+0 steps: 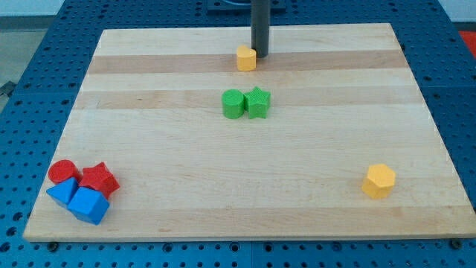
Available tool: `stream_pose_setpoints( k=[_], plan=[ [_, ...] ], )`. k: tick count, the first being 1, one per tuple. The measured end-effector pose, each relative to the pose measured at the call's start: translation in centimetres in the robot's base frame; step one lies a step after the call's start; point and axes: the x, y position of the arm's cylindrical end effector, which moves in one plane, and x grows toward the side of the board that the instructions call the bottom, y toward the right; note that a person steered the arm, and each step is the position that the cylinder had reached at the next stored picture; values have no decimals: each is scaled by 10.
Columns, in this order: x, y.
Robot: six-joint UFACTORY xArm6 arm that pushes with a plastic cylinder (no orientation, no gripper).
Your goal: Push the yellow heart slightly to the top side
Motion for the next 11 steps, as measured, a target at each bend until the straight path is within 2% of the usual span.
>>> stream_pose_setpoints(
  k=[1,2,4,6,8,9,10,11],
  plan=[
    [23,2],
    [34,-23],
    [24,-77],
    [33,-113],
    [-23,-98],
    [-18,-104],
    [22,-108],
    [36,-61]
  ],
)
